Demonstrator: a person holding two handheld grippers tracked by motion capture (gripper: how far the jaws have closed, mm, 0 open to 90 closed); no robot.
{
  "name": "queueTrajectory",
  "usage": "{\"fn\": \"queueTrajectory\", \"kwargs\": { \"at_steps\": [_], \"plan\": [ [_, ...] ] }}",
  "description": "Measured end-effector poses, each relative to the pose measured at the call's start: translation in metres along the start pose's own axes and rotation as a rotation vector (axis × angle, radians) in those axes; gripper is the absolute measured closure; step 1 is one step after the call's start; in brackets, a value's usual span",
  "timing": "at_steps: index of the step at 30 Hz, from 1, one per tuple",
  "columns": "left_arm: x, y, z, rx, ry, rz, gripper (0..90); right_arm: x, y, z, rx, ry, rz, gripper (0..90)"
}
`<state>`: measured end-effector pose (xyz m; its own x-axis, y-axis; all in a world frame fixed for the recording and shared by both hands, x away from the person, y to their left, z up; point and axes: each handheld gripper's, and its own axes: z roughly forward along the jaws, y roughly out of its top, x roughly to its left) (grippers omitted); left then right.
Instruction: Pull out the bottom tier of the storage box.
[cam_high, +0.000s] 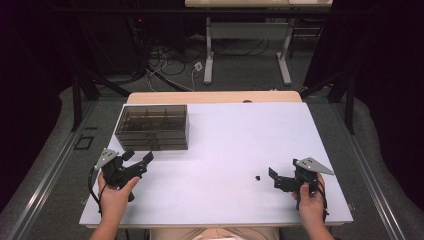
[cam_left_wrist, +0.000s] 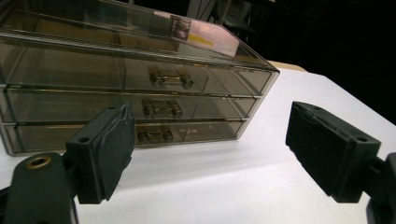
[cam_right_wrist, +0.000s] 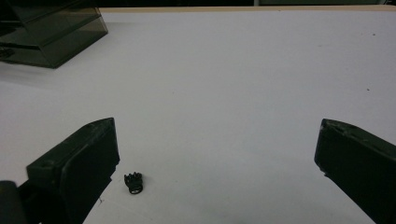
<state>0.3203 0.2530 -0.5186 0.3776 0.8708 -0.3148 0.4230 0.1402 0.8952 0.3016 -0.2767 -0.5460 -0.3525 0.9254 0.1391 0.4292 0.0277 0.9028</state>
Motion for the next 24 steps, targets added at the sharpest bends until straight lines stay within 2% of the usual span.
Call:
{"fn": "queueTrajectory", "kwargs": {
  "at_steps": [2,6,10,12,14,16,24],
  "plan": [
    [-0.001,0.001,0.002,0.013,-0.008,-0.002,16.4,-0.001,0.0,-0.001,0.019,-0.003,-0.005,0.0],
    [-0.005,0.004,0.005,0.026,-0.023,-0.027,16.7,-0.001,0.0,-0.001,0.01,0.001,0.006,0.0],
    [-0.012,0.01,0.007,0.02,-0.024,-0.026,16.7,-0.001,0.0,-0.001,0.01,0.003,0.008,0.0],
    [-0.014,0.012,0.01,0.023,-0.029,-0.039,17.1,-0.001,0.0,-0.001,0.011,0.001,0.005,0.0],
    [-0.015,0.015,0.013,0.029,-0.017,-0.046,18.3,0.0,0.0,-0.001,0.013,0.002,0.009,0.0],
    [-0.016,0.016,0.017,0.041,-0.021,-0.063,21.1,-0.001,0.0,-0.001,0.016,0.003,0.01,0.0],
    [-0.02,0.021,0.025,0.069,-0.008,-0.089,21.1,-0.002,-0.001,0.0,0.012,0.012,0.01,0.3]
  ]
}}
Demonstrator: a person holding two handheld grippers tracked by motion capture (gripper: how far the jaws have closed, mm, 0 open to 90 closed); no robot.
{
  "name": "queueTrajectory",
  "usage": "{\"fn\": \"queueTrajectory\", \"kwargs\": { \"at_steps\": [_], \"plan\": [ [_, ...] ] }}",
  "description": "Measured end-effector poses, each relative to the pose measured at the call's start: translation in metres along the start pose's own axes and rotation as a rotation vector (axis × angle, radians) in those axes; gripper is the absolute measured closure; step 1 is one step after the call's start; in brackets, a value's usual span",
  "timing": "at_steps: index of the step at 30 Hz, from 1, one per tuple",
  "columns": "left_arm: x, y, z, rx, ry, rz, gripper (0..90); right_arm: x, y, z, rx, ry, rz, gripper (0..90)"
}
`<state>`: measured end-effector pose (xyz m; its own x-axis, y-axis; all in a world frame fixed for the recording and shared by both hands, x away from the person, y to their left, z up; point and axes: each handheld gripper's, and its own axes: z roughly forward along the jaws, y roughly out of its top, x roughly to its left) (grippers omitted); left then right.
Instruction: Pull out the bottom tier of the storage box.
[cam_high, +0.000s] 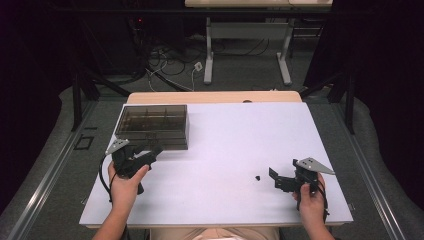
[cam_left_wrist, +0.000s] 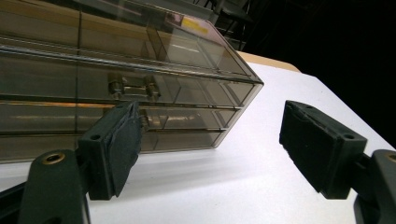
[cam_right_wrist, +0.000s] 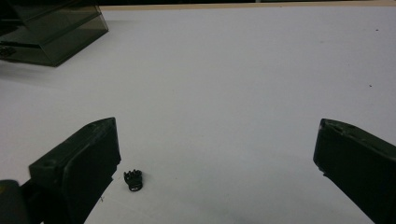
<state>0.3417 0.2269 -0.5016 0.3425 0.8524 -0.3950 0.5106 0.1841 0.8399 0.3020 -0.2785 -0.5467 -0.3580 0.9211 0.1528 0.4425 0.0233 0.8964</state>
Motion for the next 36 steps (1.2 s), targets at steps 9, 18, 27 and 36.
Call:
{"fn": "queueTrajectory", "kwargs": {
  "at_steps": [9,18,27,36],
  "plan": [
    [-0.011,0.008,0.006,0.034,-0.011,-0.058,23.4,0.0,0.0,0.001,0.005,0.003,-0.006,0.4],
    [-0.017,0.012,0.015,0.081,-0.012,-0.101,27.9,-0.001,0.0,0.0,0.021,0.001,0.003,0.7],
    [-0.016,0.015,0.023,0.128,-0.016,-0.179,27.9,-0.002,0.0,0.001,0.003,0.008,0.009,0.9],
    [-0.009,0.017,0.032,0.153,-0.025,-0.263,27.9,-0.002,0.0,0.001,0.013,0.008,0.015,1.4]
  ]
}}
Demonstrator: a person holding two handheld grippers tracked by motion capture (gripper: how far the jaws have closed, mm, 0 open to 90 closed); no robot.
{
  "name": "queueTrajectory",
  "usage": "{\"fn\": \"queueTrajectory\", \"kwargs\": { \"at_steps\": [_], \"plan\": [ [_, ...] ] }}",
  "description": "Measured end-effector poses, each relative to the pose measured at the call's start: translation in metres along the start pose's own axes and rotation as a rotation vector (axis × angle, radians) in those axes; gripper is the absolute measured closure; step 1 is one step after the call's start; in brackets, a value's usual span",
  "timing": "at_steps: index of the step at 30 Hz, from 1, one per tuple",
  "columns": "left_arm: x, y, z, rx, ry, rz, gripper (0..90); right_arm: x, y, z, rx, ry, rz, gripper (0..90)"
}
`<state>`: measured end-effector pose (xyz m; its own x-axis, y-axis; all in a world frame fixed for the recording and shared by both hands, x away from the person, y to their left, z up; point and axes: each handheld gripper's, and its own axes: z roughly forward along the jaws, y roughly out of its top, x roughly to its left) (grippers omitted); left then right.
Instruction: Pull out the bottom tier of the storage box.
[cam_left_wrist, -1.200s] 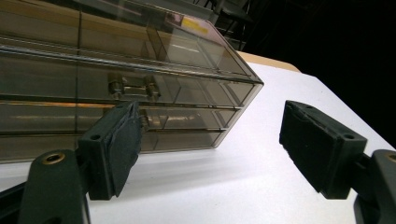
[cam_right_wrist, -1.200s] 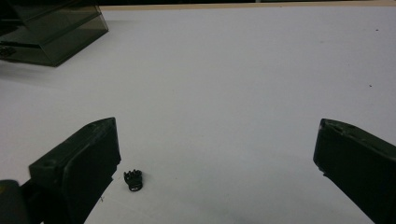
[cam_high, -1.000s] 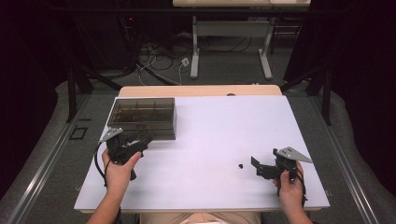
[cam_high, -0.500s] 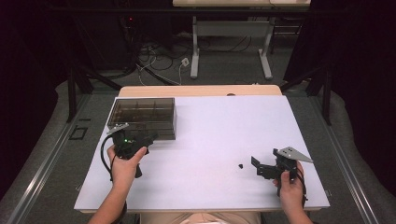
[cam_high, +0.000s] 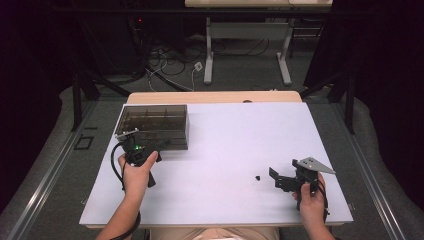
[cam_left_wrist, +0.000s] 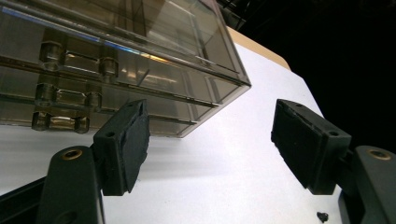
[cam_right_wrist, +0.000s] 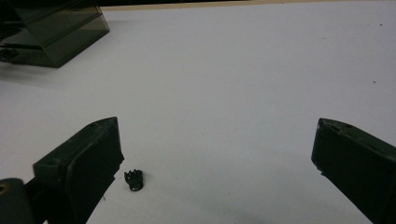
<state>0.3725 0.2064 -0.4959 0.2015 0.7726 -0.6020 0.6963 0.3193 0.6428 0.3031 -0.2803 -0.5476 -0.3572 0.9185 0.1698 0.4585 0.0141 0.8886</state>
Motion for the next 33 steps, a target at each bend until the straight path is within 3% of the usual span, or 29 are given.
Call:
{"fn": "queueTrajectory", "kwargs": {
  "at_steps": [6,20,31,33],
  "plan": [
    [0.008,0.001,0.004,0.023,-0.001,-0.054,27.9,-0.001,0.0,0.0,0.003,-0.001,0.005,1.5],
    [0.024,0.0,0.013,0.051,0.02,-0.115,29.7,-0.001,0.0,0.0,0.004,-0.001,0.01,1.7],
    [0.034,-0.005,0.018,0.081,0.013,-0.158,33.9,0.0,-0.001,0.002,-0.011,0.0,0.004,1.9],
    [0.035,-0.007,0.019,0.08,0.015,-0.161,34.2,-0.001,-0.001,0.001,0.007,0.003,-0.002,2.0]
  ]
}}
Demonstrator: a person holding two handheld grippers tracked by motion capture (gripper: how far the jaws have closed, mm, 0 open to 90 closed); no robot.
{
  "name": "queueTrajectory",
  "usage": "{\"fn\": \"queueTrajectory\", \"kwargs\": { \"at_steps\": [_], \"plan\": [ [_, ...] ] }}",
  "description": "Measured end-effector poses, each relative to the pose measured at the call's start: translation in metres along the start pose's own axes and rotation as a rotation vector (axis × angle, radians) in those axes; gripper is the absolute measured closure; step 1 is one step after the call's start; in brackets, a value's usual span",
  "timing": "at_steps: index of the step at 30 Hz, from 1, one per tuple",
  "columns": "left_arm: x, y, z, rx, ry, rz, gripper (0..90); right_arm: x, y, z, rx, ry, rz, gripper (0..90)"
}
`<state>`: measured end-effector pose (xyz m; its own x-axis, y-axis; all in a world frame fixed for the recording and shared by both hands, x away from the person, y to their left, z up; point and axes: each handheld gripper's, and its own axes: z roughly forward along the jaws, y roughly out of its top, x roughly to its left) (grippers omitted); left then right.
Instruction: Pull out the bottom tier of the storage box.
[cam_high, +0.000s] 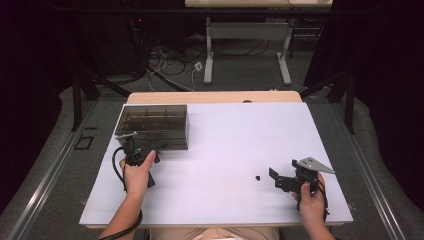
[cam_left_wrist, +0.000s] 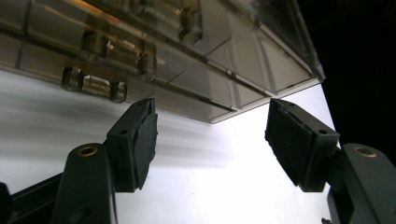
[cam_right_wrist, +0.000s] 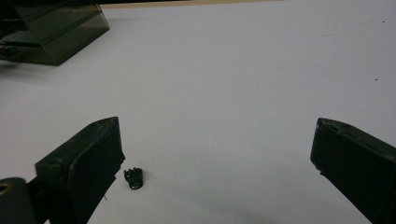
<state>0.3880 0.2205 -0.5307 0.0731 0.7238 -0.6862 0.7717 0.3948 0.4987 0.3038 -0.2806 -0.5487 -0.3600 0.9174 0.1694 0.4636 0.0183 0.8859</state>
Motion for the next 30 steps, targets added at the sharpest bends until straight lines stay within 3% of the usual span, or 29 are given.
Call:
{"fn": "queueTrajectory", "kwargs": {
  "at_steps": [5,7,12,30],
  "plan": [
    [0.002,-0.002,0.002,-0.003,0.008,-0.013,34.4,0.0,0.0,0.0,-0.004,0.002,0.009,2.2],
    [0.005,-0.002,0.002,0.019,0.011,-0.008,34.9,0.0,0.0,0.0,-0.009,0.001,0.011,2.2],
    [0.008,-0.003,0.004,0.006,0.016,-0.017,36.4,-0.001,0.0,0.0,-0.011,0.004,0.009,2.5],
    [0.02,-0.004,0.008,0.02,0.02,-0.081,38.8,-0.001,0.0,0.0,-0.013,0.003,0.009,3.7]
  ]
}}
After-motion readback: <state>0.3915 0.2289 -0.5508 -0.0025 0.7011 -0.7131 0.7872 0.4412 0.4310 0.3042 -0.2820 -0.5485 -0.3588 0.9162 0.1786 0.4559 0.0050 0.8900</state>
